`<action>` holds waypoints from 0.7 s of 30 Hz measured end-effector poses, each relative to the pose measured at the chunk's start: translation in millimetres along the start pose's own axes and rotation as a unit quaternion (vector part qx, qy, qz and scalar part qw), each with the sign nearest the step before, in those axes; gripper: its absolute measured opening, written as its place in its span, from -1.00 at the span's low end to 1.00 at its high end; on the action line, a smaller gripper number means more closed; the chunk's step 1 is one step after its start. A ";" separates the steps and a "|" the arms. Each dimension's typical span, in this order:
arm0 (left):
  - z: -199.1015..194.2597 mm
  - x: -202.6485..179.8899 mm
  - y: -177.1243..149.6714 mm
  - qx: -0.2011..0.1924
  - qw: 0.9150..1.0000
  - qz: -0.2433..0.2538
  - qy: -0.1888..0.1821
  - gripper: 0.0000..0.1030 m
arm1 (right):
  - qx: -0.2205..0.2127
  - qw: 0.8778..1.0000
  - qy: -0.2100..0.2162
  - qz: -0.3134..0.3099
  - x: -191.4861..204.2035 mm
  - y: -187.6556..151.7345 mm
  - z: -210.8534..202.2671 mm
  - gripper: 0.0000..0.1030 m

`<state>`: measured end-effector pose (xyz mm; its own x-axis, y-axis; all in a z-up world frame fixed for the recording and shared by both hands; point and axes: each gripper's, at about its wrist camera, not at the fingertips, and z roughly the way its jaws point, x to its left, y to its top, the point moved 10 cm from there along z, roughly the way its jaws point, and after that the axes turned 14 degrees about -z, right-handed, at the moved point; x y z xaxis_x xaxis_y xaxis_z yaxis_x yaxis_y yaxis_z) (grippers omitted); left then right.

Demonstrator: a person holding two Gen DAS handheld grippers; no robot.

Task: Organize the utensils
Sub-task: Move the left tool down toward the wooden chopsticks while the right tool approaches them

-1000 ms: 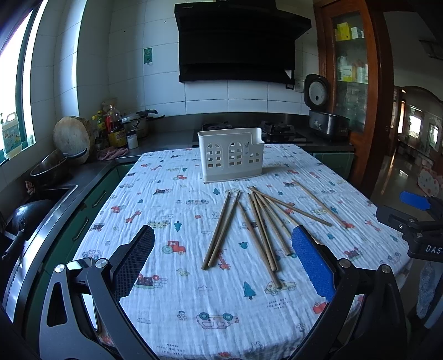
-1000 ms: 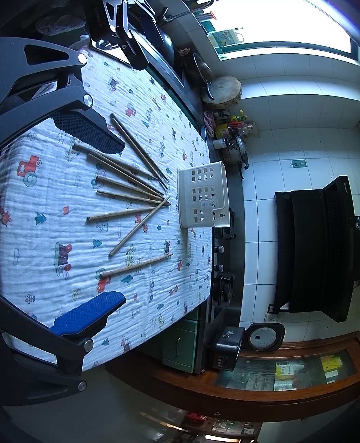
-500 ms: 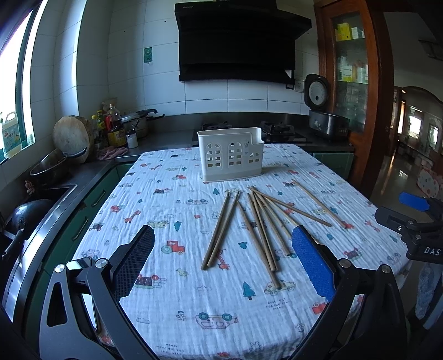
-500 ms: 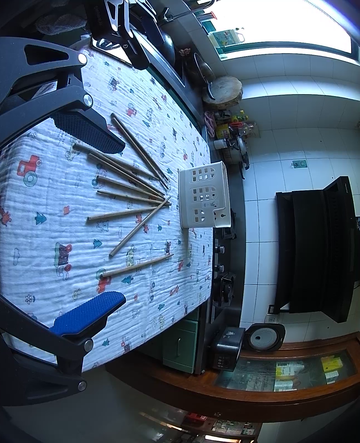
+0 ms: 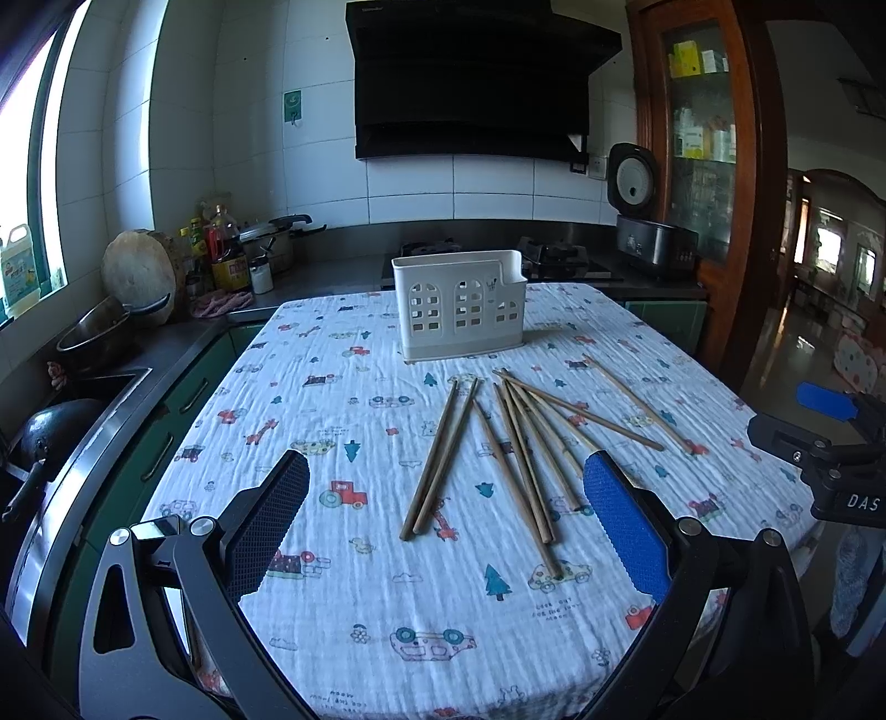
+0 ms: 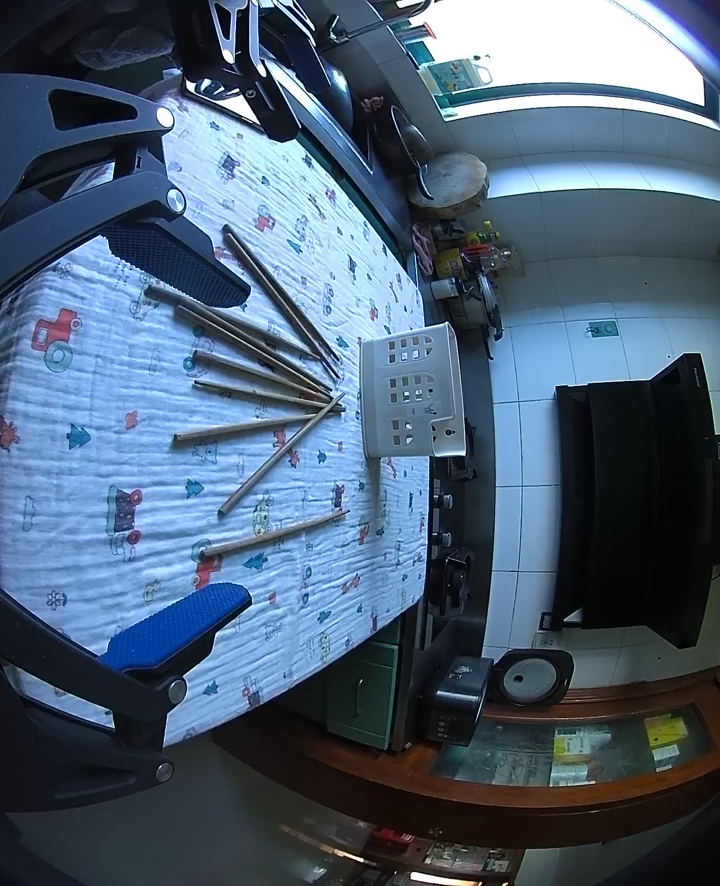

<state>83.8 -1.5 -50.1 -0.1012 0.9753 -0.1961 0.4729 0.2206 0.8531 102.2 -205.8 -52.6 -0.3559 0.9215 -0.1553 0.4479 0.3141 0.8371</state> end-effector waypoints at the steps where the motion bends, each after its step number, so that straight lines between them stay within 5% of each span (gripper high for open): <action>1: 1.4 0.2 0.1 0.001 1.000 0.000 0.000 0.90 | 0.001 1.000 0.000 -0.001 0.4 -0.1 1.4 0.88; 21: 43.4 16.5 -12.7 0.048 0.999 -0.019 0.016 0.90 | 0.039 0.999 0.013 -0.002 -2.9 -14.1 39.7 0.88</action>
<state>114.2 11.5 -85.1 -0.1474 0.9666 -0.2097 0.5495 0.2564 0.7952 129.4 -203.8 -84.7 -0.3783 0.9144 -0.1440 0.5085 0.3353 0.7931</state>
